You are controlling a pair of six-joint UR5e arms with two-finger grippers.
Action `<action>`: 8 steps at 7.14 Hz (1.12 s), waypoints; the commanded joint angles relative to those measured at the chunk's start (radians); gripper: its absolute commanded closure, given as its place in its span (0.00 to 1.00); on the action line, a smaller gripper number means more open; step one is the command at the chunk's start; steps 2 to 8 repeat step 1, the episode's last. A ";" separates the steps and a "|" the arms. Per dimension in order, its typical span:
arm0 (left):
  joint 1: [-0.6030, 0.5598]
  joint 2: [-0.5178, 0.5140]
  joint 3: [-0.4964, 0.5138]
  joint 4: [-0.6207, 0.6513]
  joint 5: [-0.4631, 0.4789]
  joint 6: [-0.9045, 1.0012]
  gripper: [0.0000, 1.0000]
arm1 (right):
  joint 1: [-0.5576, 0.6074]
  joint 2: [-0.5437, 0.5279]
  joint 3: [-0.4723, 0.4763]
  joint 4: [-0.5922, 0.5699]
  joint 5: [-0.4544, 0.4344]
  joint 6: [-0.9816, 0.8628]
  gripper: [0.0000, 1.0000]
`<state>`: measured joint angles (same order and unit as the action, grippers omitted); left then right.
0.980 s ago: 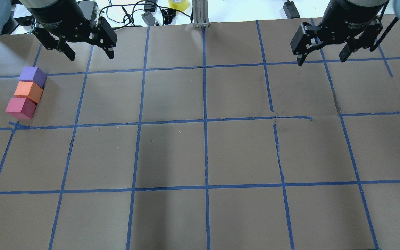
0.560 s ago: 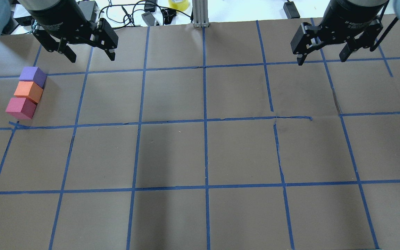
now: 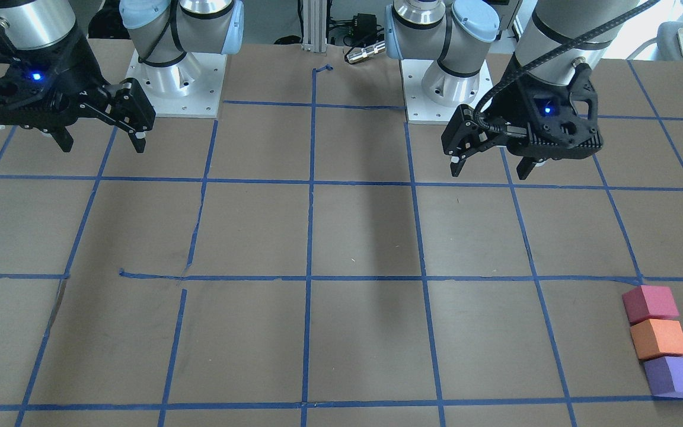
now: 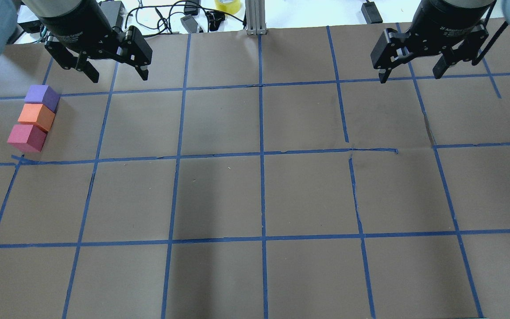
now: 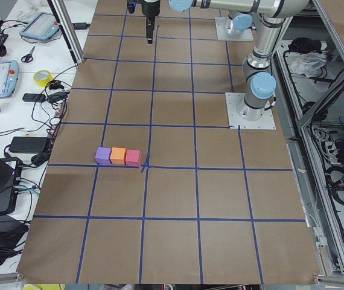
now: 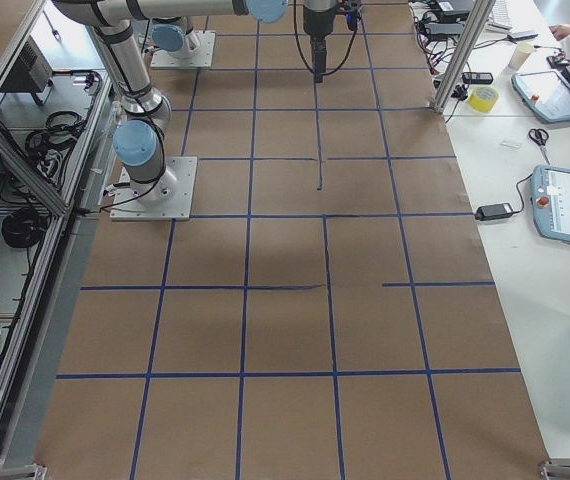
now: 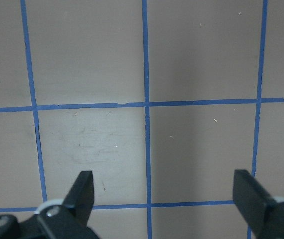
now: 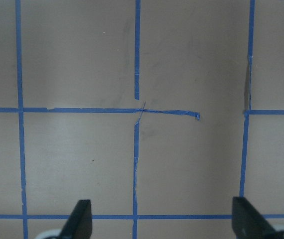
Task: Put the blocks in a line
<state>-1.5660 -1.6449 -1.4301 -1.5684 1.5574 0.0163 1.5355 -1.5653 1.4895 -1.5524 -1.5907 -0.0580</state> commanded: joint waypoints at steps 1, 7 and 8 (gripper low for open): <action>0.001 0.011 -0.010 -0.001 0.012 0.004 0.00 | 0.000 0.001 0.000 0.000 0.000 0.000 0.00; 0.001 0.011 -0.010 -0.001 0.012 0.004 0.00 | 0.000 0.001 0.000 0.000 0.000 0.000 0.00; 0.001 0.011 -0.010 -0.001 0.012 0.004 0.00 | 0.000 0.001 0.000 0.000 0.000 0.000 0.00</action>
